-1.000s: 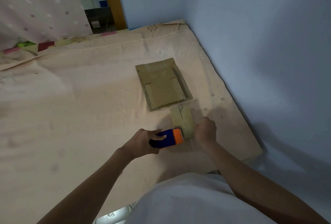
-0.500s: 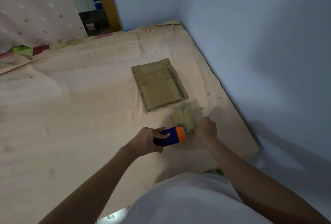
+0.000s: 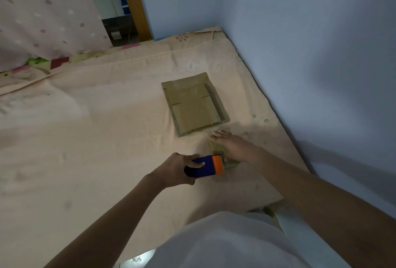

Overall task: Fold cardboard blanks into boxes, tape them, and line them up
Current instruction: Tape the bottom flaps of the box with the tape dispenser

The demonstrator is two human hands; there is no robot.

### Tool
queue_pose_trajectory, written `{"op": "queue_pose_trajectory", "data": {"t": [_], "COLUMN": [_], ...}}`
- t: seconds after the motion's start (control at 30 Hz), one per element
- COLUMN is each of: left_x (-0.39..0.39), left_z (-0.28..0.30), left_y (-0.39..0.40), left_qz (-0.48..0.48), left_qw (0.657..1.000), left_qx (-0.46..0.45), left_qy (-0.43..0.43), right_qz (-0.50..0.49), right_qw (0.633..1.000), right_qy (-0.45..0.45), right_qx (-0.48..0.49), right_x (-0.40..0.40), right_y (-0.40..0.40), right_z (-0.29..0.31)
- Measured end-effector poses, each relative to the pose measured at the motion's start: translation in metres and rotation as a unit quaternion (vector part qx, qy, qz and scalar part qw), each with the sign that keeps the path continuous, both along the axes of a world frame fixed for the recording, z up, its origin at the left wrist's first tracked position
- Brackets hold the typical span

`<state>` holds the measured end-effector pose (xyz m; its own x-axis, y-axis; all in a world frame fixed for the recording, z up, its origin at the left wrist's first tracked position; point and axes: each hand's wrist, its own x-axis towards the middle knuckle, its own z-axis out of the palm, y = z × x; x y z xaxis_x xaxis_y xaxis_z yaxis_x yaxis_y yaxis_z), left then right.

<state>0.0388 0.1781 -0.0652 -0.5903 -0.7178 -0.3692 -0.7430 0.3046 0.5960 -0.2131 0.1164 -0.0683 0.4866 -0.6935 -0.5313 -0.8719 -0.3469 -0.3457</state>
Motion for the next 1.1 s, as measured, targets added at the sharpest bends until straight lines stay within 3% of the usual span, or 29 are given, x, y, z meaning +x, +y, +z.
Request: {"op": "queue_pose_trajectory", "data": {"t": [0.3,0.8,1.1], "left_x": [-0.003,-0.004,-0.003], "left_z": [0.006,0.017,0.029], "left_y": [-0.001,-0.011,-0.011], "left_qz": [-0.01,-0.003,-0.008], "left_qw": [1.0,0.999,1.0], "left_qx": [-0.005,0.016,0.016], "left_qy": [-0.012,-0.043,-0.025], "right_qz": [0.082,0.048,0.042], "right_qw": [0.997,0.991,0.989], "right_qy": [-0.013,-0.112,-0.127], "right_qx": [-0.002,0.056,0.066], "right_x": [-0.009,-0.029,-0.032], "right_y": [0.002,-0.012,-0.015], "right_z": [-0.002,-0.034,-0.042]}}
